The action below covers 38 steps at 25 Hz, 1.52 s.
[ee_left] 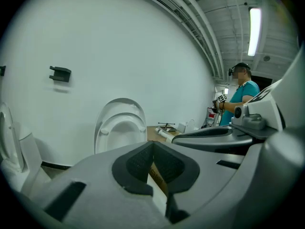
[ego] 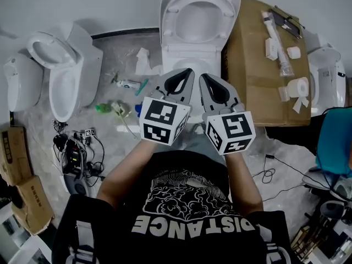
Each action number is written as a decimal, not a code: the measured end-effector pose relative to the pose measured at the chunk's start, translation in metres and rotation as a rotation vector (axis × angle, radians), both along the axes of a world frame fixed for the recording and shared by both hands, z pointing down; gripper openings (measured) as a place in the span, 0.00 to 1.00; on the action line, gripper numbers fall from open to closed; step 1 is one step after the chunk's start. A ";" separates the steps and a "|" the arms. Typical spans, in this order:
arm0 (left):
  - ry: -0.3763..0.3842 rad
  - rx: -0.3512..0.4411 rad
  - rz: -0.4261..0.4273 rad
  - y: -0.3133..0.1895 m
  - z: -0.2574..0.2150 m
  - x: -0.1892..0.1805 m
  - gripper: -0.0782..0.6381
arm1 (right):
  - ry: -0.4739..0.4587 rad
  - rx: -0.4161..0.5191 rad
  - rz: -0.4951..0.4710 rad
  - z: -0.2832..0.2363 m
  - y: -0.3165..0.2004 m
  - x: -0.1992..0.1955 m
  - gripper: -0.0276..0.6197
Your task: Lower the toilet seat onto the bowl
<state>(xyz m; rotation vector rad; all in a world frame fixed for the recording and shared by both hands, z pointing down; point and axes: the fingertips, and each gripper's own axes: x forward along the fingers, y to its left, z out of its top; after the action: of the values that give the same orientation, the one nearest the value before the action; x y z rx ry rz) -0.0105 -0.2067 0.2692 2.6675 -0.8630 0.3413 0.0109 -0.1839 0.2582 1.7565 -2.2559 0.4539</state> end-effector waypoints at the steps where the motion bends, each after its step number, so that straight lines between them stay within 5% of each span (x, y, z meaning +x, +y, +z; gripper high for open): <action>1: 0.002 -0.001 0.014 -0.004 -0.001 0.003 0.12 | 0.010 -0.003 -0.012 0.000 -0.005 0.004 0.07; 20: -0.060 0.089 0.107 -0.131 -0.010 0.098 0.12 | 0.164 -0.021 -0.289 -0.002 -0.139 0.113 0.07; 38: -0.216 0.180 0.124 -0.247 0.007 0.133 0.15 | 0.282 -0.045 -0.449 0.025 -0.246 0.168 0.08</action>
<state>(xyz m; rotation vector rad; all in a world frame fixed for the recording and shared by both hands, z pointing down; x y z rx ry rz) 0.1224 -0.4533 0.2765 2.8987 -0.8254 0.6187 0.1789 -0.4296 0.2834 1.1522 -2.3102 0.1513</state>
